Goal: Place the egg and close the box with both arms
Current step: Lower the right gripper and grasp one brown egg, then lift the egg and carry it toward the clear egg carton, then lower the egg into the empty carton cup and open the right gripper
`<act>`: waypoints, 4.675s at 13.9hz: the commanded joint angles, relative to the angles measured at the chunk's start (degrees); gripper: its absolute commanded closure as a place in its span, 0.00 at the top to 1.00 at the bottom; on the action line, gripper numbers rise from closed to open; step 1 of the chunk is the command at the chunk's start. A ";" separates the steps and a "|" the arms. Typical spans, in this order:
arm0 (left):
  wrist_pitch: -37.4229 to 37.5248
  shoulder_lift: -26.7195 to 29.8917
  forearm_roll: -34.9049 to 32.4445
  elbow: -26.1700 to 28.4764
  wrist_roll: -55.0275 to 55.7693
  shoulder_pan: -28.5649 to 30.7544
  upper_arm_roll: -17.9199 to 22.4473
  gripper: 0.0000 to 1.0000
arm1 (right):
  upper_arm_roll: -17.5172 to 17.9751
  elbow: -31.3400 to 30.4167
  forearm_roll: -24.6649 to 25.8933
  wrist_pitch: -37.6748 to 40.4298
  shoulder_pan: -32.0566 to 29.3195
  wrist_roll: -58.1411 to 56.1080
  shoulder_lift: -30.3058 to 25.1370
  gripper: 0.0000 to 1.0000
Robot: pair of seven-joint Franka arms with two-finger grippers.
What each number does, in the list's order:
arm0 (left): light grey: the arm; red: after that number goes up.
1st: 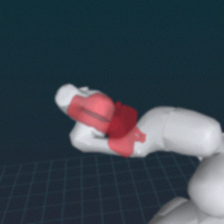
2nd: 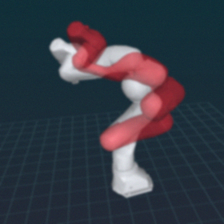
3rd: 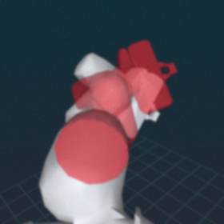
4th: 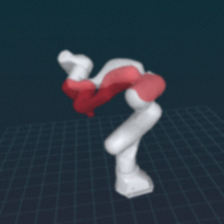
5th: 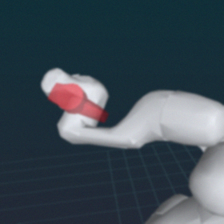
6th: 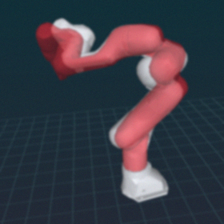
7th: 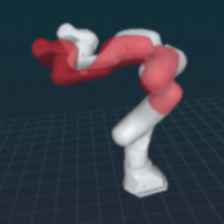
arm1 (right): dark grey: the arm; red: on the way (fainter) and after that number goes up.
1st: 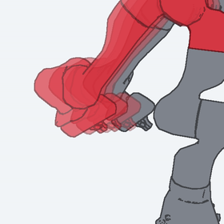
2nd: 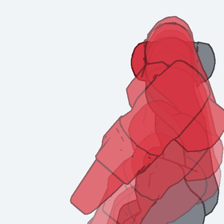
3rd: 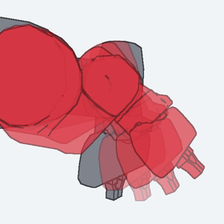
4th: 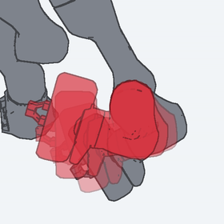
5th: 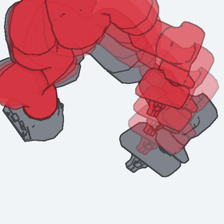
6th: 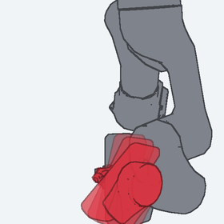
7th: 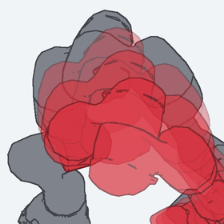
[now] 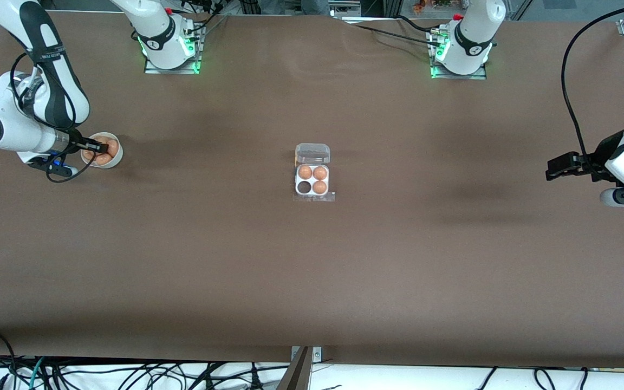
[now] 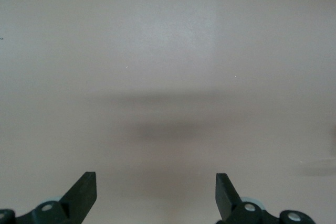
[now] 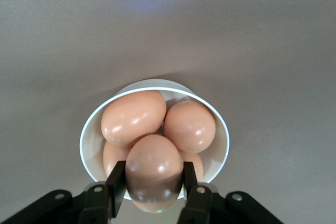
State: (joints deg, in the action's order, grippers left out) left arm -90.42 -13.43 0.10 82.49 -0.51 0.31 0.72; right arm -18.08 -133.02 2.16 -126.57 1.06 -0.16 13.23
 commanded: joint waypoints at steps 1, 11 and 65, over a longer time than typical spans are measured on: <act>0.59 -0.02 0.95 -0.32 -0.81 0.13 0.07 1.00 | -0.02 2.85 0.39 4.12 -0.09 0.51 0.39 0.43; 0.59 -0.02 0.95 -0.58 -0.81 0.13 0.07 1.00 | 0.50 22.44 -2.76 28.38 6.65 9.98 5.30 0.43; 0.59 -0.55 0.95 -0.67 -0.64 -0.31 0.07 1.00 | 15.00 43.55 -84.69 20.49 28.82 38.92 38.27 0.50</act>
State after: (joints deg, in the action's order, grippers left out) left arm -90.42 -13.78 0.10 82.49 -0.51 0.19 0.71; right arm -3.79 -89.64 -81.67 -106.43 29.90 38.97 50.80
